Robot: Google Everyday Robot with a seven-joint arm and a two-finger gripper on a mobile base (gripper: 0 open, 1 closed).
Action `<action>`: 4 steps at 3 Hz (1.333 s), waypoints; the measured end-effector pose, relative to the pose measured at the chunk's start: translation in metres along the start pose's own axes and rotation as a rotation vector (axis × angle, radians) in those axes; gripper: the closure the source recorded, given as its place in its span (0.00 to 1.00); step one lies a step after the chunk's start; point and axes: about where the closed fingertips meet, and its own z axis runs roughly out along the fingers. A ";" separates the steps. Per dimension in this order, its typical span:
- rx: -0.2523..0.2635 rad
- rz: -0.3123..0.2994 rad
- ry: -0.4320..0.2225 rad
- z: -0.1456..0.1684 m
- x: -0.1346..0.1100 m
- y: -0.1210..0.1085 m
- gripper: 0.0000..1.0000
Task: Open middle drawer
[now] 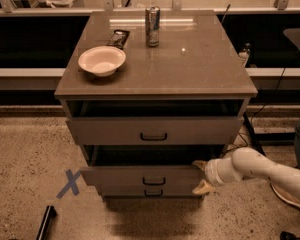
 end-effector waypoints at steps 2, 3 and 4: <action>-0.052 0.027 -0.140 -0.041 -0.016 0.090 0.22; -0.036 0.035 -0.147 -0.049 -0.010 0.099 0.06; -0.039 0.034 -0.148 -0.048 -0.011 0.099 0.00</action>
Offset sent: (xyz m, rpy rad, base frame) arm -0.1625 -0.0114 0.0432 0.2550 0.0194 0.0685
